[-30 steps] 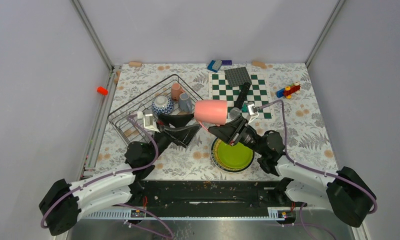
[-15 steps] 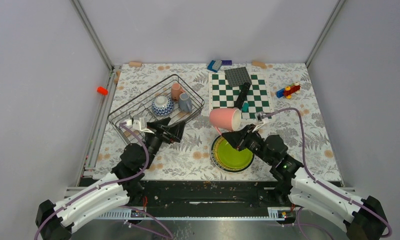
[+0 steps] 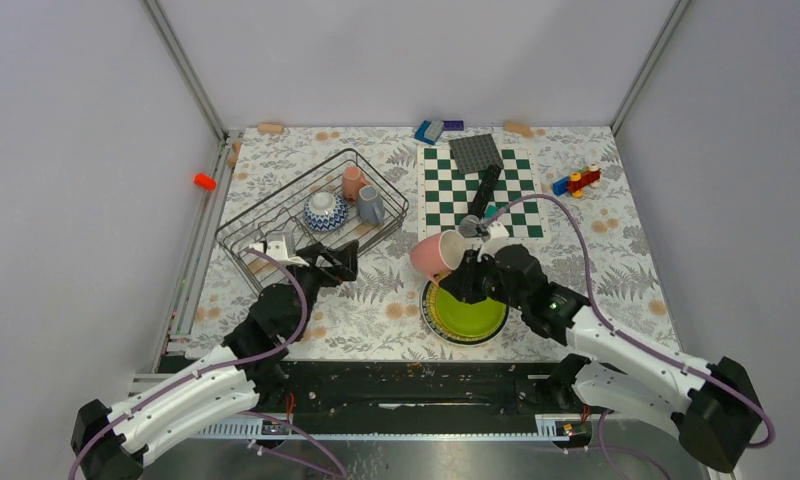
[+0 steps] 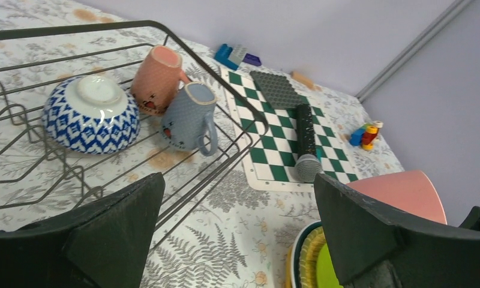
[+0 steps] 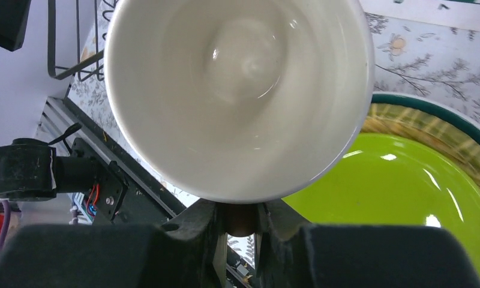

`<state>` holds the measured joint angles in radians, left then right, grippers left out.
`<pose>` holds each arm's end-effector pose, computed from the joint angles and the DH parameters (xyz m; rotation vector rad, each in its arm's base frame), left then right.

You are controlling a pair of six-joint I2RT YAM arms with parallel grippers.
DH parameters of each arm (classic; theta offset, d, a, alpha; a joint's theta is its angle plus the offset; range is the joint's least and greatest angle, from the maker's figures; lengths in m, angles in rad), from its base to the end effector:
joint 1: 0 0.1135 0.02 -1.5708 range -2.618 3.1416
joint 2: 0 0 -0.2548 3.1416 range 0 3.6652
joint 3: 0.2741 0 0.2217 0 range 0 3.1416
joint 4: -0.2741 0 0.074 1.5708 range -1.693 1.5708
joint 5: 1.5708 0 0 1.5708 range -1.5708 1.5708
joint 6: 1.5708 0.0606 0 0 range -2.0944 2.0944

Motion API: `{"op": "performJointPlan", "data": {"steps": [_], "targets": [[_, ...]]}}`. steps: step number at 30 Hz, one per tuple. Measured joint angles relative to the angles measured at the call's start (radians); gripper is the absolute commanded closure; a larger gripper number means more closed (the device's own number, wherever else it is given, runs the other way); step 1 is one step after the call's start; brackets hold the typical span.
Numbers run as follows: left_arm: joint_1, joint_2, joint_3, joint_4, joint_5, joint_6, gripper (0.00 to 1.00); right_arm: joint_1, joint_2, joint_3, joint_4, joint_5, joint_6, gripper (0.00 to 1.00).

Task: Unload the mixed dishes from the dish rack
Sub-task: Place the cup at the center of the board.

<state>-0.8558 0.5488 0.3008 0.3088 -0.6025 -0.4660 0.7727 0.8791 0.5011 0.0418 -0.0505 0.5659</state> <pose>0.1229 -0.0892 0.2597 -0.1918 1.5390 -0.5995 0.1446 0.1453 0.2424 -0.2450 2.0092 0.9314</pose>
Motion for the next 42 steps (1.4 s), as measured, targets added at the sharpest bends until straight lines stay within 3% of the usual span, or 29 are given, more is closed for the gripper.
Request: {"op": "performJointPlan", "data": {"steps": [8, 23, 42], "targets": [[0.000, -0.004, 0.009, -0.085, -0.058, -0.002, 0.01, 0.008, 0.254, 0.178, -0.056, -0.072, -0.071, 1.00], [0.000, 0.003, 0.044, -0.190, -0.117, -0.021, 0.01, 0.051, 0.530, 0.405, -0.243, 0.041, -0.160, 1.00], [0.000, 0.051, 0.077, -0.253, -0.148, -0.035, 0.01, 0.067, 0.682, 0.492, -0.322, 0.142, -0.206, 0.93]]}}
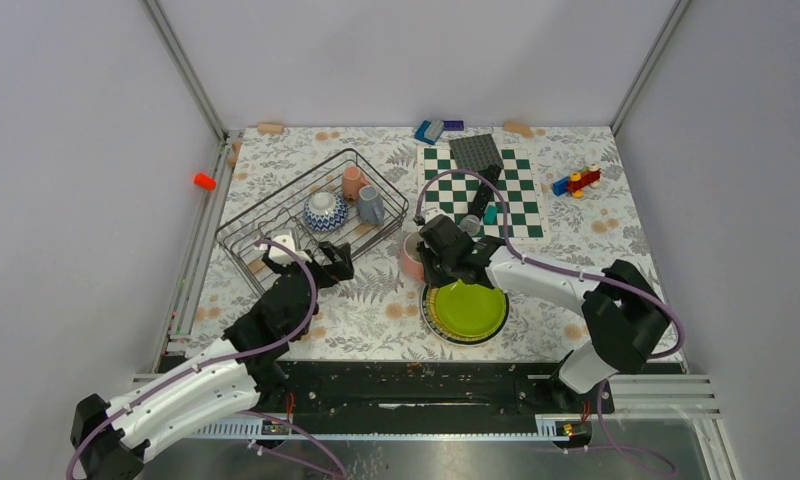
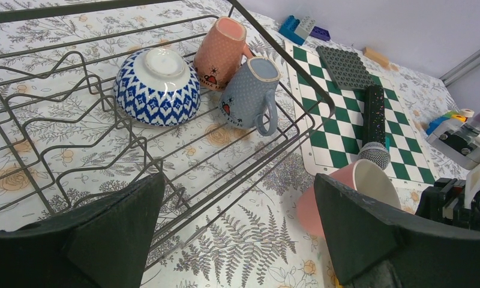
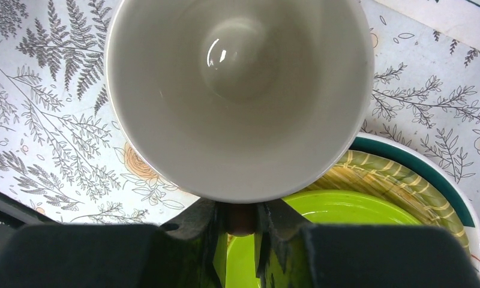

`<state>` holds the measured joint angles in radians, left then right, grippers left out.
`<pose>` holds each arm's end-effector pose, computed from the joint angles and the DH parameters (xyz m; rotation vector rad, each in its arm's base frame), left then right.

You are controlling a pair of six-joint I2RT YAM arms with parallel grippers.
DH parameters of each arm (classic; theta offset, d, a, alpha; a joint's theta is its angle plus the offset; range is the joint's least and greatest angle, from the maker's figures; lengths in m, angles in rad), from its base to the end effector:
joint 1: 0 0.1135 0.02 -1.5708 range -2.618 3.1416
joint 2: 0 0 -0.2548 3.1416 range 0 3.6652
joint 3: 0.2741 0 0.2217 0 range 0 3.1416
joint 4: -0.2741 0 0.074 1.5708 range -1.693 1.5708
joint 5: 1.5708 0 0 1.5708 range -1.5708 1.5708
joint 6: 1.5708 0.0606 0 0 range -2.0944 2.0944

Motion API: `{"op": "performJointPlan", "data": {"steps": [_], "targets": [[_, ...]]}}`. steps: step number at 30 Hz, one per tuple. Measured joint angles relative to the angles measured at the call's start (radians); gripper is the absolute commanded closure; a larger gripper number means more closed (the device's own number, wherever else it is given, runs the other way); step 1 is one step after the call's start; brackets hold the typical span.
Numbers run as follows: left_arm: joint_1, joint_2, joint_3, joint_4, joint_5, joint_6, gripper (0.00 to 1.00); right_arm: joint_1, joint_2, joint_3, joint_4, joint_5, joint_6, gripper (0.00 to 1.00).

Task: Unload the mixed dishes from the dish rack
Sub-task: Place the cup at the center of the board.

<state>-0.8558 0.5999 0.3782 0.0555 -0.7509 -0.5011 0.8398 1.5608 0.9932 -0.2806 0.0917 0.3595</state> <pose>0.1281 -0.0845 0.2494 -0.2457 1.6874 -0.3627 0.2168 0.2334 0.2034 -0.5439 2.4008 0.4317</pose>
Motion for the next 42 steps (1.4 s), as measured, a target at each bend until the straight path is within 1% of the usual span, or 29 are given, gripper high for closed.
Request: {"op": "performJointPlan", "data": {"steps": [5, 8, 10, 12, 14, 18, 20, 23, 26, 29, 31, 32, 33, 38, 42], "targets": [[0.000, 0.014, 0.010, -0.013, -0.004, -0.008, 0.01, 0.002, 0.019, 0.005, -0.002, 0.006, -0.004, 0.88], [0.000, 0.023, 0.016, -0.016, -0.006, -0.015, 0.01, 0.004, 0.025, 0.008, 0.000, 0.006, -0.005, 0.87], [0.000, 0.026, 0.018, -0.018, -0.006, -0.018, 0.01, 0.004, 0.029, 0.008, 0.003, 0.005, -0.005, 0.81], [0.000, 0.029, 0.020, -0.021, -0.008, -0.024, 0.01, 0.004, 0.032, 0.010, 0.004, 0.005, -0.007, 0.79], [0.000, 0.034, 0.022, -0.023, -0.010, -0.028, 0.01, 0.005, 0.039, 0.016, 0.003, 0.004, -0.008, 0.74], [0.000, 0.057, 0.033, -0.041, -0.013, -0.035, 0.01, 0.005, 0.048, 0.026, 0.016, -0.006, -0.012, 0.60], [0.000, 0.063, 0.033, -0.043, -0.014, -0.041, 0.01, 0.005, 0.048, 0.037, 0.030, -0.020, -0.016, 0.58], [0.000, 0.070, 0.034, -0.047, -0.013, -0.049, 0.01, 0.005, 0.048, 0.042, 0.049, -0.043, -0.024, 0.52], [0.000, 0.082, 0.036, -0.046, -0.013, -0.050, 0.01, 0.006, 0.048, 0.042, 0.059, -0.062, -0.027, 0.44], [0.000, 0.103, 0.047, -0.047, -0.012, -0.050, 0.01, 0.006, 0.042, 0.039, 0.074, -0.077, -0.032, 0.32], [0.000, 0.119, 0.060, -0.047, -0.012, -0.050, 0.01, 0.006, 0.017, 0.025, 0.090, -0.087, -0.036, 0.16], [0.000, 0.130, 0.070, -0.047, -0.012, -0.050, 0.01, 0.006, -0.006, 0.012, 0.099, -0.091, -0.041, 0.06], [0.000, 0.141, 0.082, -0.047, -0.013, -0.050, 0.01, 0.007, -0.028, 0.001, 0.107, -0.093, -0.040, 0.01], [0.021, 0.216, 0.167, -0.048, 0.002, -0.050, 0.01, 0.010, -0.199, -0.090, 0.164, -0.038, -0.049, 0.00], [0.098, 0.326, 0.275, -0.065, 0.076, -0.049, 0.01, 0.011, -0.382, -0.227, 0.256, 0.063, -0.039, 0.01]]}}
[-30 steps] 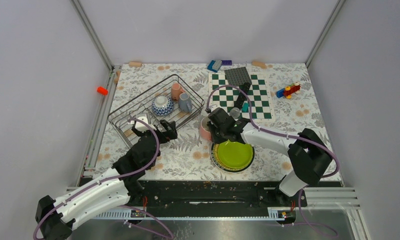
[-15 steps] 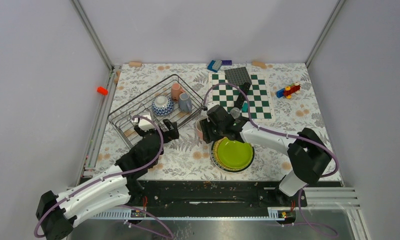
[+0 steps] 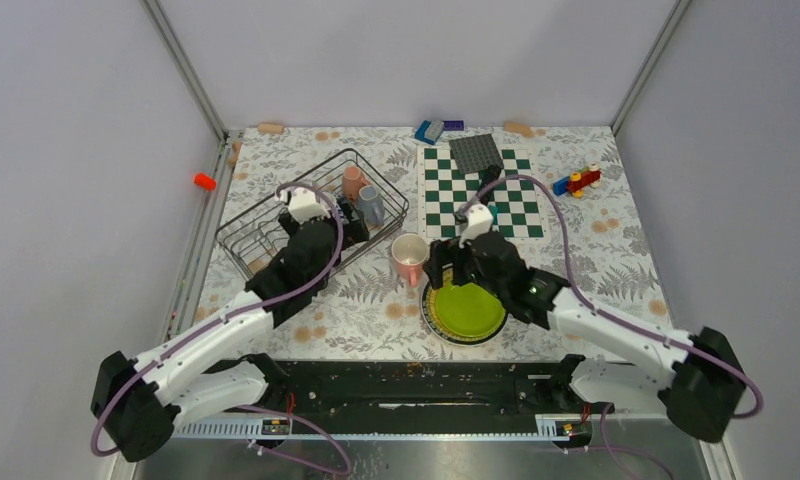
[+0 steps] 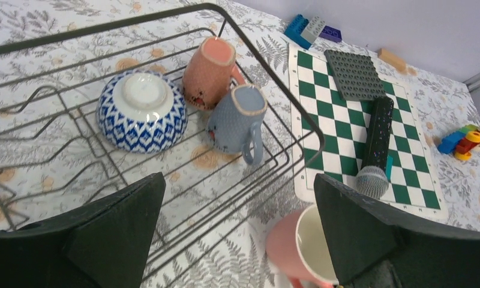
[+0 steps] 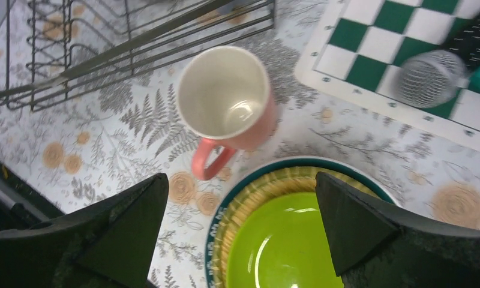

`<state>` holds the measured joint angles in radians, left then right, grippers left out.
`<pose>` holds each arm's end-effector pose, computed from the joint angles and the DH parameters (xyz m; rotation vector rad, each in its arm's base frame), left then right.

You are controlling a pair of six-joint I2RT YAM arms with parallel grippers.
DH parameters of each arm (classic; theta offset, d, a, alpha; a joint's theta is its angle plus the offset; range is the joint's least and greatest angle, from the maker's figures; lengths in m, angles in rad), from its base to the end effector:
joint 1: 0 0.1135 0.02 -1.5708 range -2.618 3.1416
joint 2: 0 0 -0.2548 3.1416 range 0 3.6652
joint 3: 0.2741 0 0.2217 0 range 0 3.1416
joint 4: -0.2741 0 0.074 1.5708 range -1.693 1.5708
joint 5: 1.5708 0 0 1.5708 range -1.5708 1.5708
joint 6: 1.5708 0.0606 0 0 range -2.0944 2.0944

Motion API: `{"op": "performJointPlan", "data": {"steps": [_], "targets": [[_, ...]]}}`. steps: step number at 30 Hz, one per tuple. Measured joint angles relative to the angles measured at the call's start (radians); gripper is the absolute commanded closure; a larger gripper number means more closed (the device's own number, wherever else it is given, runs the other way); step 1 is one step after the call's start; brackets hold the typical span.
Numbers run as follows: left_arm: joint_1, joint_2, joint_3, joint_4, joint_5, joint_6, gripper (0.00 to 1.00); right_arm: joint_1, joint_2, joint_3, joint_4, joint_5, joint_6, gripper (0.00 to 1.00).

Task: Unload the mixed dishes from the dish rack
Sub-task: Place the cup at the center of the board, then pick up the cup from the dish rack.

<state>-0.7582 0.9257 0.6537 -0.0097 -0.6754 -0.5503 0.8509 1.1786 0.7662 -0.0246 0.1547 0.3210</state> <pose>0.1749 -0.1135 0.2838 -0.2763 1.7789 -0.3112 0.1807 0.1920 0.2617 -0.4392 2.0049 0.5893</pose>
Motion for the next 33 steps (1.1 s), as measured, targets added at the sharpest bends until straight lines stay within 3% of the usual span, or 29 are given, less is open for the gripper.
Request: {"op": "performJointPlan", "data": {"steps": [7, 12, 20, 33], "targets": [[0.108, 0.282, 0.220, -0.065, 0.120, 0.013, 0.01, 0.000, -0.300, -0.269, 0.167, 0.201, 0.017, 0.00], [0.203, 0.522, 0.380, -0.120, 0.251, 0.031, 0.01, 0.000, -0.422, -0.362, 0.226, 0.296, 0.016, 0.01], [0.284, 0.763, 0.570, -0.205, 0.380, 0.063, 0.01, 0.000, -0.435, -0.381, 0.262, 0.335, 0.015, 0.00], [0.296, 0.906, 0.666, -0.282, 0.410, 0.106, 0.05, 0.000, -0.422, -0.385, 0.276, 0.353, 0.010, 0.00]]}}
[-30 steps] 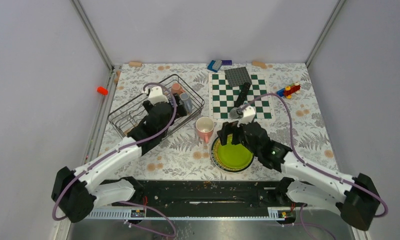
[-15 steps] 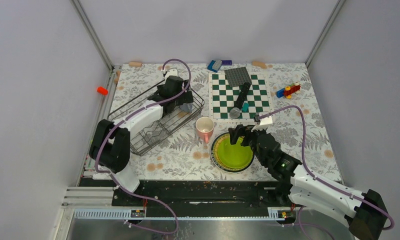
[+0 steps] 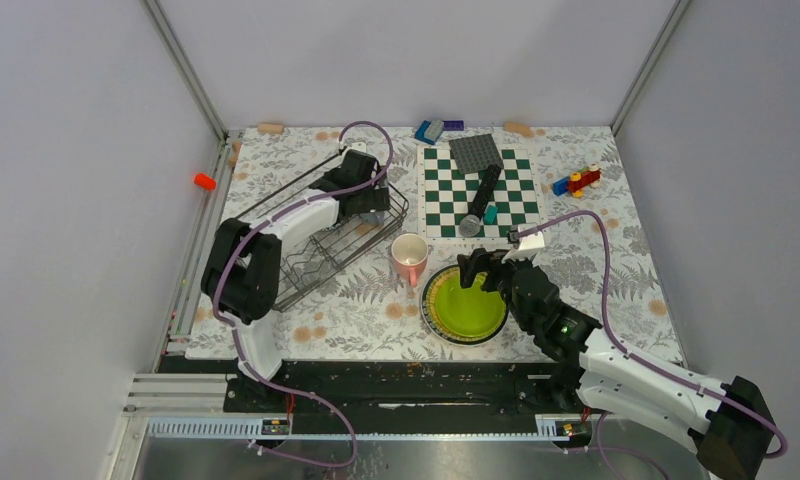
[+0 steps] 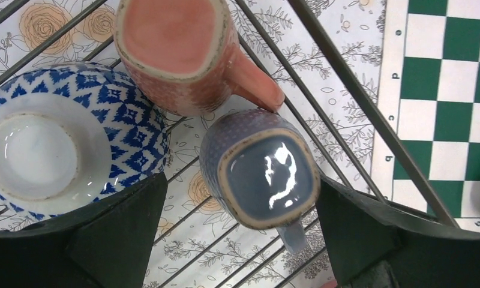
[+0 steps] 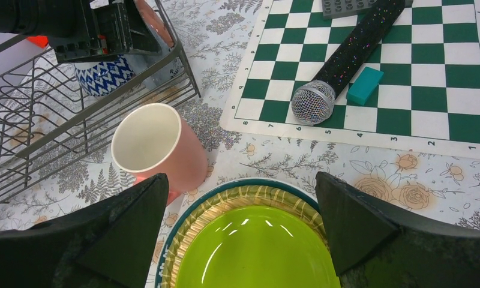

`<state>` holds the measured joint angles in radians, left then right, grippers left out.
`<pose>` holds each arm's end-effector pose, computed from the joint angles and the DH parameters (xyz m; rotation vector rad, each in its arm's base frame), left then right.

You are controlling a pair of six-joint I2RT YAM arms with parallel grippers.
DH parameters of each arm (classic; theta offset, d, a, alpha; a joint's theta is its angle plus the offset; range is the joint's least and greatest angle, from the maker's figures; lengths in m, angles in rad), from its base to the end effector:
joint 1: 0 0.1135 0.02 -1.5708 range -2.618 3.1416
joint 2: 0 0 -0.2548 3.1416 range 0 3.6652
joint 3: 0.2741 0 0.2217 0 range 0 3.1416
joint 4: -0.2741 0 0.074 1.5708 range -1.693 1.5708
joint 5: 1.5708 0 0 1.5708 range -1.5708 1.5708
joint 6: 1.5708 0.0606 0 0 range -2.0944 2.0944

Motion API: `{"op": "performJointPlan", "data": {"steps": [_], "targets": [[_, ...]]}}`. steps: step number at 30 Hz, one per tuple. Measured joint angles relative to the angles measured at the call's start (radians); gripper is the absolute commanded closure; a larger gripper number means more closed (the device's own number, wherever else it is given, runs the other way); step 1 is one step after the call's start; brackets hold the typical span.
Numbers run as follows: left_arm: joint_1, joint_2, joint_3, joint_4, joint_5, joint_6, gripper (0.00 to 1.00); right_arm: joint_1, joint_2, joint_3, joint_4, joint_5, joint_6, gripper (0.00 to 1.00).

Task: Unload the mixed dishes from the dish rack
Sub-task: Pick up the cup from the dish rack.

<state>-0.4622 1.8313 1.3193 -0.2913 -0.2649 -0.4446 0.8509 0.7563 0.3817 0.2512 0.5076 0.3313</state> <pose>0.3589 -0.1611 0.2121 -0.1052 2.3401 -0.1336 0.1416 0.1168 0.2505 -0.0586 1.6984 0.4589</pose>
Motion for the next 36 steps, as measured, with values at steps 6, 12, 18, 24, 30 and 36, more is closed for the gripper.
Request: {"op": "performJointPlan", "data": {"steps": [6, 12, 18, 24, 30, 36], "targets": [[0.014, 0.047, 0.026, -0.016, 0.020, 0.000, 0.14, 0.000, 0.005, 0.000, 0.006, 0.002, -0.006, 0.00], [0.016, 0.059, 0.029, -0.026, 0.034, -0.001, 0.30, 0.000, 0.006, -0.002, 0.017, 0.005, -0.012, 0.00], [0.016, 0.063, 0.043, -0.038, 0.047, 0.003, 0.65, 0.000, 0.008, -0.004, 0.023, 0.006, -0.013, 0.01], [0.016, 0.058, 0.045, -0.048, 0.047, 0.007, 0.82, 0.000, 0.007, -0.006, 0.024, 0.006, -0.013, 0.00], [0.016, -0.068, -0.043, -0.039, 0.043, -0.001, 0.93, 0.000, 0.005, -0.008, 0.025, 0.004, -0.013, 0.00], [0.016, -0.345, -0.210, 0.095, 0.040, -0.032, 1.00, 0.000, 0.014, -0.008, 0.028, -0.005, -0.012, 0.00]]}}
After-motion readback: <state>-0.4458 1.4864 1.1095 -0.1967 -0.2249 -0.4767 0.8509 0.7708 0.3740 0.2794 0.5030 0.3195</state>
